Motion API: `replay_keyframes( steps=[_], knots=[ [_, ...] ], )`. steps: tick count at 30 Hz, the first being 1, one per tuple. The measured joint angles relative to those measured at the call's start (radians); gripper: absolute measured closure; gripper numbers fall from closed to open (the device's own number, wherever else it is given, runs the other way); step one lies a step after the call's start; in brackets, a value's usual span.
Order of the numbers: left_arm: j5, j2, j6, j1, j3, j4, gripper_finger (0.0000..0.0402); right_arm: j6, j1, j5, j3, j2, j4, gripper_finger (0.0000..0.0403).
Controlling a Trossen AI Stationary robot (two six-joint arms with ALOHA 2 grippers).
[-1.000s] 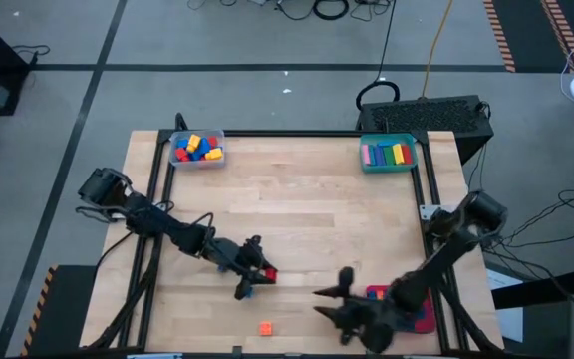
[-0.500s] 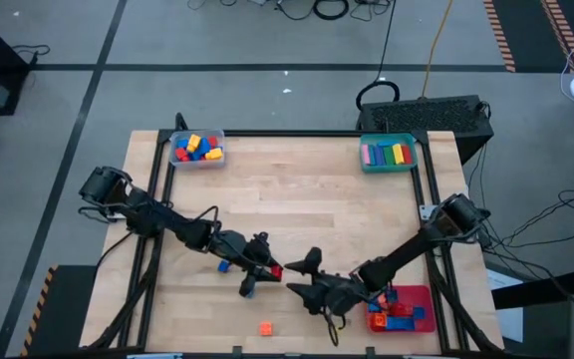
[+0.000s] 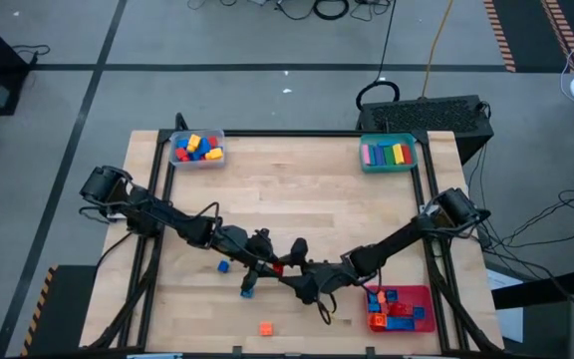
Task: Sort blocks by size
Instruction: Put the small red game piece into the red bin
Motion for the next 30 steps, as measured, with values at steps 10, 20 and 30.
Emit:
replay_keyframes(
  steps=[10, 20, 30],
  knots=[
    [0.012, 0.0, -0.027, -0.001, 0.002, 0.01, 0.0261, -0.021, -0.013, -0.06, 0.0, 0.0, 0.01, 0.0215],
    [0.002, 0.0, -0.021, 0.0, 0.002, 0.038, 0.0174, 0.058, -0.014, -0.079, 0.0, -0.001, 0.003, 0.0286],
    [0.032, -0.105, 0.038, 0.013, 0.001, -0.197, 0.0107, 0.62, 0.038, 0.031, 0.0, -0.131, -0.258, 0.0274]
  ],
)
